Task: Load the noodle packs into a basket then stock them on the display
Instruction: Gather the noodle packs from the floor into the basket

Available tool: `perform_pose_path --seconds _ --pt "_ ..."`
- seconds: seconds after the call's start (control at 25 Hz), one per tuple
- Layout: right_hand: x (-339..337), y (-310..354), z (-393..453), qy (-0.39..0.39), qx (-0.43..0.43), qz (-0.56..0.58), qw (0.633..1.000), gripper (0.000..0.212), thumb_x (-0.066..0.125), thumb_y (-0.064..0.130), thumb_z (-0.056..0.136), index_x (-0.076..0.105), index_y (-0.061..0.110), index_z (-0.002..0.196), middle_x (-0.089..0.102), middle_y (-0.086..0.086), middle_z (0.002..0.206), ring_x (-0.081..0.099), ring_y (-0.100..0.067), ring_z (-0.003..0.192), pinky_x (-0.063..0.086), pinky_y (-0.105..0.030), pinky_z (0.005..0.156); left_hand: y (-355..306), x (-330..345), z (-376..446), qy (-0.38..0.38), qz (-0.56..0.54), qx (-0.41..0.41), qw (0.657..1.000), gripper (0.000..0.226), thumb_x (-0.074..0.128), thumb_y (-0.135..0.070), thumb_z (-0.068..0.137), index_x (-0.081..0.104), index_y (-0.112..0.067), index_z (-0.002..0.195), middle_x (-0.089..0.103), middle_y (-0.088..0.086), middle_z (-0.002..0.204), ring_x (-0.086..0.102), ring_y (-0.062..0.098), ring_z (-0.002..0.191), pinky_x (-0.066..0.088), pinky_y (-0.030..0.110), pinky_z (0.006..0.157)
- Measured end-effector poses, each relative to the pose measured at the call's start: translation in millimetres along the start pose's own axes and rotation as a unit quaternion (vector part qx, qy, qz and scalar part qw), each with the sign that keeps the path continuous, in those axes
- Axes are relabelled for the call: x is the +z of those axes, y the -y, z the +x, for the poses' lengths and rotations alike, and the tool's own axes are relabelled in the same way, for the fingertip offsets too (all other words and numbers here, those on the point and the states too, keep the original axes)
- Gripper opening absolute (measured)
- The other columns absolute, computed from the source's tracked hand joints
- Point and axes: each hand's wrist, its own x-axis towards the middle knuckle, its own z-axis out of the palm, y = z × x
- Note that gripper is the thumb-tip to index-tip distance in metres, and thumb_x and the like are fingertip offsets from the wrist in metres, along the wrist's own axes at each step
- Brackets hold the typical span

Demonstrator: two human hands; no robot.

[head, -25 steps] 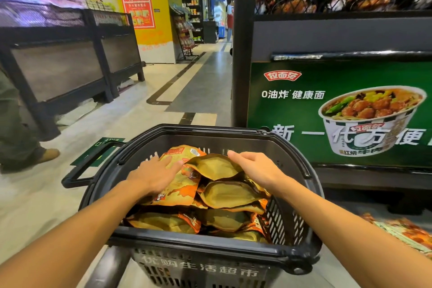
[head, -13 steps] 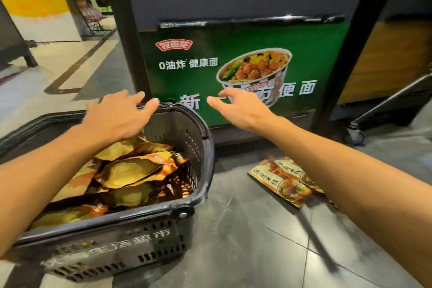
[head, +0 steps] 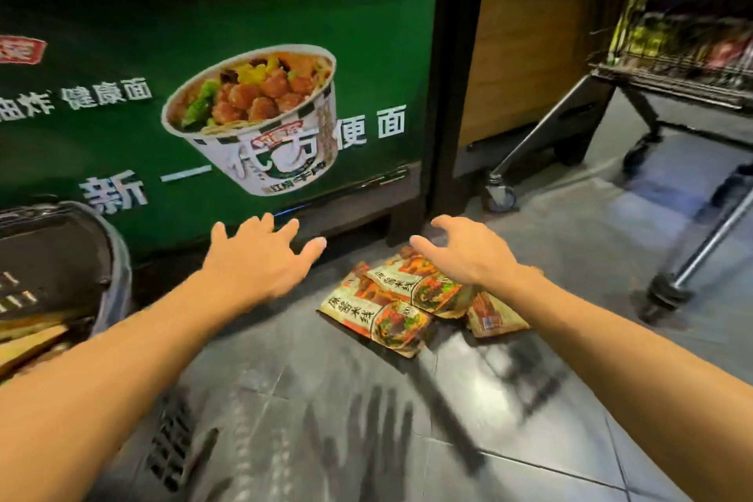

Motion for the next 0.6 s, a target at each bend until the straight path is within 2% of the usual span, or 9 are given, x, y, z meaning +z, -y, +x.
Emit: perform_pose_path --seconds 0.24,0.44,0.52,0.6 --pt "28 -83 40 0.059 0.041 -0.089 0.993 0.080 0.037 0.077 0.090 0.039 0.025 0.151 0.044 -0.005 0.156 0.039 -0.031 0.143 0.033 -0.050 0.116 -62 75 65 0.089 -0.015 -0.031 0.995 0.087 0.003 -0.078 0.092 0.011 -0.027 0.162 0.008 0.009 0.170 0.006 0.027 0.156 0.006 0.059 0.122" --pt "54 -100 68 0.072 0.031 -0.121 0.989 0.083 0.033 0.079 0.090 0.036 0.025 0.153 0.040 -0.005 0.158 0.036 -0.029 0.145 0.028 -0.051 0.118 -87 130 85 0.137 -0.016 -0.056 0.989 0.091 0.002 -0.078 0.091 0.007 -0.022 0.162 0.003 0.010 0.170 0.002 0.028 0.156 0.005 0.061 0.121" --pt "75 -102 86 0.066 0.029 -0.127 0.989 0.079 0.034 0.078 0.091 0.041 0.023 0.148 0.045 -0.006 0.154 0.039 -0.029 0.142 0.030 -0.050 0.117 -95 158 101 0.162 -0.043 -0.082 0.982 0.095 0.003 -0.080 0.090 0.008 -0.019 0.163 0.003 0.010 0.170 0.002 0.028 0.156 0.006 0.062 0.121" --pt "100 -106 108 0.087 0.040 -0.136 0.986 0.080 0.033 0.079 0.091 0.037 0.024 0.150 0.042 -0.007 0.156 0.036 -0.030 0.145 0.026 -0.051 0.119 -104 191 117 0.210 -0.086 -0.115 0.967 0.102 0.002 -0.083 0.088 0.004 -0.013 0.162 0.000 0.011 0.170 0.000 0.029 0.156 0.004 0.063 0.121"
